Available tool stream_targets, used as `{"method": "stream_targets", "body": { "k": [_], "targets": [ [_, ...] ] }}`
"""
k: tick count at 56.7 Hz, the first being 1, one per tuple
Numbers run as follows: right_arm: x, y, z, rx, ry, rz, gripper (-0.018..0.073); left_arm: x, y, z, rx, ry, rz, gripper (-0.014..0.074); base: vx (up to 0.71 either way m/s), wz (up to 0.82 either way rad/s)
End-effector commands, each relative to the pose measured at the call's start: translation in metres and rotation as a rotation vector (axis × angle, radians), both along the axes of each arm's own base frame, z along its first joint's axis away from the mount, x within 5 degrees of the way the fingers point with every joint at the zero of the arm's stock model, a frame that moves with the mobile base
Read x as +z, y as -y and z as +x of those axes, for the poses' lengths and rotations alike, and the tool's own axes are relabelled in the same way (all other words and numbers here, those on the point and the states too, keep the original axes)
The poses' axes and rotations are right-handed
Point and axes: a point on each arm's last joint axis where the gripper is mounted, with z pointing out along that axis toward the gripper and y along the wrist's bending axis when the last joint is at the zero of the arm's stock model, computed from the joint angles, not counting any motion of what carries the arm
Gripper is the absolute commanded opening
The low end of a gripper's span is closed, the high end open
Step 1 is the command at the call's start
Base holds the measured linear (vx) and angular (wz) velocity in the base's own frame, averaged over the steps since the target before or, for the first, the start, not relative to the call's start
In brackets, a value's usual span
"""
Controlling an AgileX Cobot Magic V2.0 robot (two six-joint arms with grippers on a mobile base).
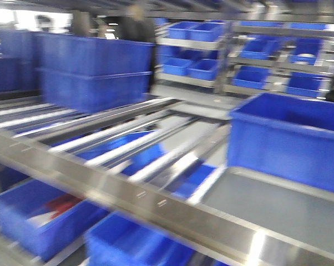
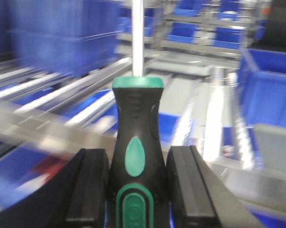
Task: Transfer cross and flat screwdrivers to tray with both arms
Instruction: 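Drive past the blue-bin shelves toward the roller rack with the tray, then stop in front of the grey metal tray beside the large blue bin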
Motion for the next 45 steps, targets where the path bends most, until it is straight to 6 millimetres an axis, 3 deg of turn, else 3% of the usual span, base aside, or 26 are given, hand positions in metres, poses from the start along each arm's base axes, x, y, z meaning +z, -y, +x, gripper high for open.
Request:
{"method": "stream_targets", "body": {
  "k": [1, 23, 45],
  "targets": [
    [0.0163, 0.0007, -0.0010, -0.007, 0.121, -0.002, -0.0008, 0.0168, 0.0001, -0.0031, 0.003, 0.116, -0.038, 0.0000, 0.45, -0.75],
    [0.0163, 0.0007, -0.0010, -0.007, 0.121, -0.002, -0.0008, 0.0165, 0.0002, -0.0023, 0.003, 0.114, -0.037, 0.0000, 0.32, -0.74],
    [0.0163, 0.0007, -0.0010, -0.007, 0.121, -0.002, -0.0008, 0.0165, 0.0002, -0.0023, 0.003, 0.114, -0.037, 0.0000, 0.11, -0.33]
  ]
}}
